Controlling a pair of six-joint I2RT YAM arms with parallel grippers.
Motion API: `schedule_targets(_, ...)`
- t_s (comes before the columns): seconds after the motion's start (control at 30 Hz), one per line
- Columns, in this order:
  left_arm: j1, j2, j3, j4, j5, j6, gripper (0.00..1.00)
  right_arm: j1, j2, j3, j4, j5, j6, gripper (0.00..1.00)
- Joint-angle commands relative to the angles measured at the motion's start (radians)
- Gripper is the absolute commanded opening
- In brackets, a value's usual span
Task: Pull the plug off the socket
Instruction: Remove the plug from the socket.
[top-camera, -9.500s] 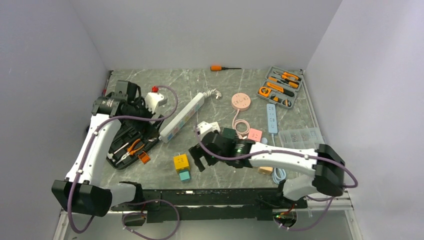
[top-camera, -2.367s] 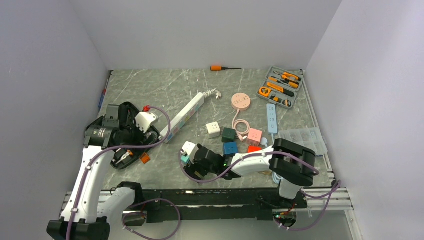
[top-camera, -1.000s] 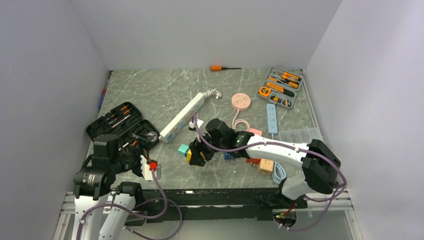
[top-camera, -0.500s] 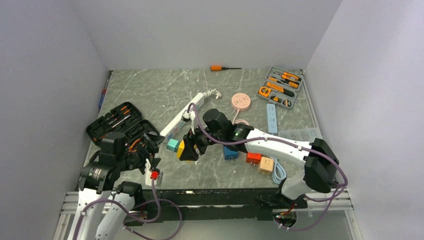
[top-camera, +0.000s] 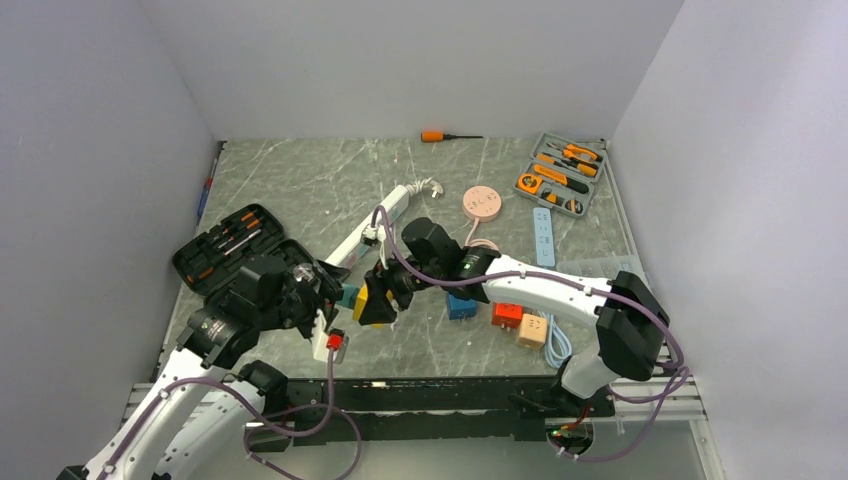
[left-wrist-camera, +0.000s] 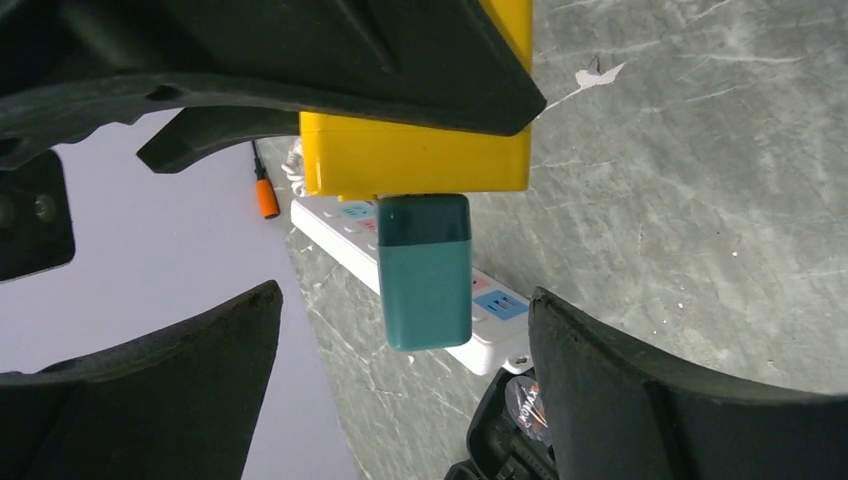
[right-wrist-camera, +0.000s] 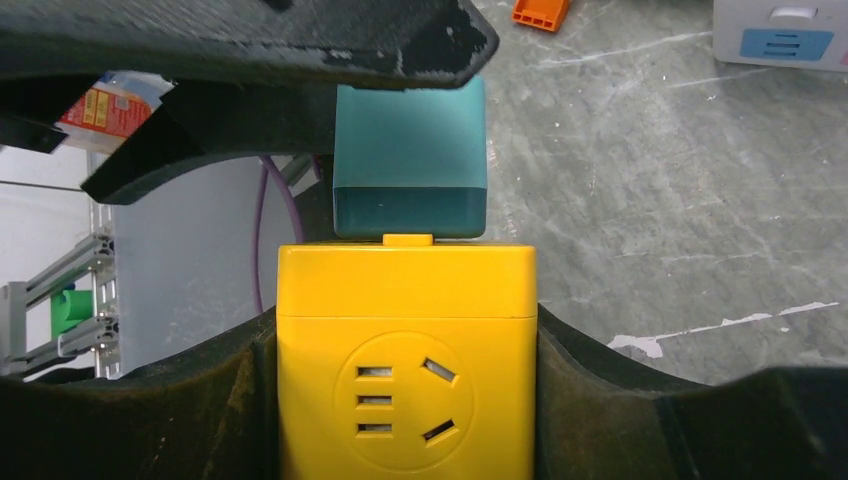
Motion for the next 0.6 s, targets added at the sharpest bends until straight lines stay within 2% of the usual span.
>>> schedule_targets(0.0, -0.056, 0.011, -0.019, 0.124, -0.083, -0.086, 0.90, -0.015, -0.034, 0.040, 0.092, -0.064, 0.029, 0.00)
schedule_targets(0.17, -0.117, 0.045, -0.004, 0.201, -0.107, -0.158, 0.76, -0.019, -0.030, 0.031, 0.114, -0.092, 0.047, 0.00)
schedule_targets(0.23, -0.152, 0.056, 0.005, 0.212, -0.121, -0.174, 0.66, -0.021, -0.027, 0.027, 0.121, -0.101, 0.055, 0.00)
schedule_targets(0.47, -0.227, 0.055, -0.020, 0.236, -0.186, -0.174, 0.24, -0.037, -0.017, 0.010, 0.163, -0.119, 0.075, 0.00)
schedule_targets(0.57, -0.239, 0.047, -0.032, 0.249, -0.203, -0.173, 0.16, -0.052, -0.014, 0.002, 0.174, -0.132, 0.084, 0.00)
